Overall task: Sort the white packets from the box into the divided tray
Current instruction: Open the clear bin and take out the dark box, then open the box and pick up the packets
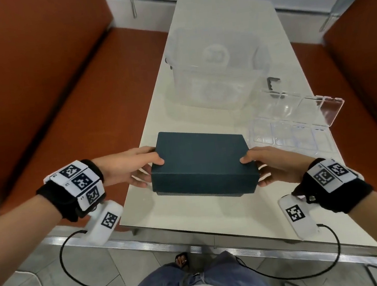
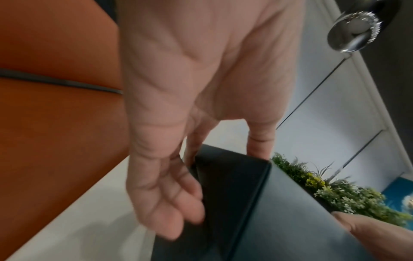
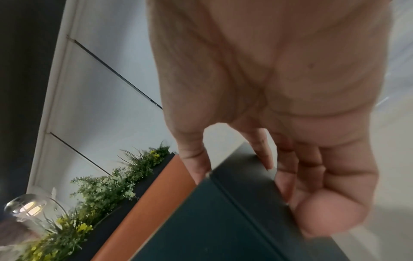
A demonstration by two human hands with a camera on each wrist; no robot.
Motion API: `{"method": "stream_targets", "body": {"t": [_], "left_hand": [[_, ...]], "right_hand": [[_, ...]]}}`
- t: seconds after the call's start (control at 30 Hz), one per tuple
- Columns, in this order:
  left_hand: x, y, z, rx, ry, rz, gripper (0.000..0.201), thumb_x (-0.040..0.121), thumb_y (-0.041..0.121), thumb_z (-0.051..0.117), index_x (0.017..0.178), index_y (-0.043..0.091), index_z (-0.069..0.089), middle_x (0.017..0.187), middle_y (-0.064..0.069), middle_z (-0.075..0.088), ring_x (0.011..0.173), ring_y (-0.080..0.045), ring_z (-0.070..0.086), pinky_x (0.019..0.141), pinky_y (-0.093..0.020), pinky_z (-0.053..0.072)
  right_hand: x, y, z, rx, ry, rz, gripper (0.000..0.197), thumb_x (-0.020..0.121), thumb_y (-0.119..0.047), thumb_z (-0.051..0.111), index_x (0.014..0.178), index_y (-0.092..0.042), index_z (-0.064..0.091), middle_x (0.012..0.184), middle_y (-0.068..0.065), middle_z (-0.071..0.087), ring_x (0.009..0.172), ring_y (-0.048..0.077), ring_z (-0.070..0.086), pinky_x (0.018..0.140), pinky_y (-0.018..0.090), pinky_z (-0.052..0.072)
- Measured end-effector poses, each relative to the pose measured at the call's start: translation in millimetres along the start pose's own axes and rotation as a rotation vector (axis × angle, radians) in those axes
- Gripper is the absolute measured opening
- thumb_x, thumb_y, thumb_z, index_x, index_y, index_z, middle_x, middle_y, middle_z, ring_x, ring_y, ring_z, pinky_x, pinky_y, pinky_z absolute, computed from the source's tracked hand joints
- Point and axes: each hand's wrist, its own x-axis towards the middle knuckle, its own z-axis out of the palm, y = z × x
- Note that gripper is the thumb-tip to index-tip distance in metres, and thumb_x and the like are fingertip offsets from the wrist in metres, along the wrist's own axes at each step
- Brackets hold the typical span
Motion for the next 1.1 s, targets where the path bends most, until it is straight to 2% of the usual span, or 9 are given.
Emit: {"method": "stream_targets", "body": {"t": [0.13, 0.23, 0.33, 0.47, 0.53, 0.63, 0.83, 0.97, 1.1], "left_hand": [[-9.5, 21.8, -11.3, -0.059, 0.031, 0.03, 0.051, 0.094, 0.04, 0.056, 0.134, 0.05, 0.025, 0.107, -0.017, 0.057, 0.064, -0.021, 0.066, 0.077, -0.04, 0.059], [-16.2, 40.8, -22.4, -0.039, 0.054, 0.068, 0.046, 0.093, 0.054, 0.048, 0.132, 0.03, 0.047, 0.109, -0.016, 0.062, 0.074, -0.02, 0.067, 0.076, -0.034, 0.059], [-12.3, 47.6, -31.9, -0.109, 0.118, 0.153, 0.044, 0.094, 0.057, 0.037, 0.115, 0.024, 0.058, 0.093, -0.009, 0.064, 0.078, -0.016, 0.066, 0.077, -0.029, 0.057], [7.4, 39.6, -33.5, -0.314, 0.2, 0.284, 0.028, 0.104, 0.033, 0.035, 0.115, 0.019, 0.057, 0.093, -0.005, 0.063, 0.087, -0.016, 0.063, 0.082, -0.032, 0.052], [22.0, 32.1, -30.5, -0.257, 0.244, 0.321, 0.024, 0.101, 0.013, 0.039, 0.115, 0.022, 0.057, 0.103, 0.002, 0.061, 0.096, -0.013, 0.059, 0.087, -0.034, 0.05], [41.7, 25.1, -20.1, -0.055, 0.277, 0.352, 0.028, 0.099, 0.012, 0.046, 0.123, 0.025, 0.053, 0.119, 0.009, 0.059, 0.111, -0.012, 0.054, 0.092, -0.031, 0.047], [61.9, 23.6, -22.7, 0.023, 0.338, 0.426, 0.034, 0.101, 0.021, 0.046, 0.135, 0.012, 0.049, 0.126, -0.001, 0.059, 0.109, -0.019, 0.06, 0.082, -0.028, 0.053], [69.5, 22.3, -36.2, 0.136, 0.345, 0.382, 0.029, 0.099, 0.024, 0.05, 0.126, 0.014, 0.055, 0.116, 0.002, 0.064, 0.096, -0.014, 0.063, 0.075, -0.022, 0.053], [76.8, 26.4, -41.5, 0.138, 0.309, 0.293, 0.015, 0.098, 0.024, 0.053, 0.109, 0.016, 0.059, 0.099, 0.003, 0.065, 0.084, -0.014, 0.064, 0.06, -0.025, 0.053]], "right_hand": [[-12.2, -17.1, -14.6, 0.006, 0.032, -0.066, 0.037, 0.088, -0.037, 0.062, 0.121, -0.024, 0.05, 0.096, 0.011, 0.056, 0.058, 0.019, 0.057, 0.052, 0.028, 0.049], [-17.2, -35.8, -23.4, 0.043, 0.064, -0.137, 0.04, 0.092, -0.043, 0.057, 0.13, -0.036, 0.047, 0.103, 0.014, 0.054, 0.056, 0.021, 0.055, 0.051, 0.029, 0.052], [-20.0, -47.7, -31.6, 0.212, 0.067, -0.225, 0.041, 0.094, -0.048, 0.051, 0.122, -0.02, 0.061, 0.106, 0.016, 0.057, 0.062, 0.027, 0.061, 0.056, 0.031, 0.056], [-14.4, -46.9, -32.5, 0.38, 0.066, -0.398, 0.055, 0.088, -0.064, 0.043, 0.122, -0.026, 0.064, 0.116, 0.009, 0.065, 0.086, 0.027, 0.069, 0.07, 0.032, 0.057], [-6.3, -44.9, -26.5, 0.4, 0.104, -0.43, 0.059, 0.08, -0.068, 0.044, 0.123, -0.032, 0.059, 0.119, 0.004, 0.064, 0.094, 0.027, 0.07, 0.073, 0.034, 0.057], [7.1, -49.5, -15.5, 0.381, 0.176, -0.46, 0.05, 0.083, -0.07, 0.037, 0.112, -0.037, 0.06, 0.107, 0.0, 0.071, 0.095, 0.025, 0.071, 0.082, 0.036, 0.056], [26.8, -68.2, -0.2, 0.273, 0.321, -0.488, 0.061, 0.096, -0.063, 0.021, 0.117, -0.019, 0.058, 0.109, 0.011, 0.064, 0.075, 0.024, 0.067, 0.07, 0.033, 0.057], [39.1, -62.4, 1.5, 0.12, 0.426, -0.362, 0.049, 0.102, -0.037, 0.036, 0.12, 0.005, 0.056, 0.081, 0.015, 0.064, 0.062, 0.022, 0.06, 0.06, 0.029, 0.051], [45.1, -52.5, 8.4, -0.335, 0.486, -0.299, 0.034, 0.093, -0.021, 0.056, 0.122, -0.003, 0.055, 0.068, 0.002, 0.062, 0.057, 0.012, 0.057, 0.05, 0.016, 0.044]]}}
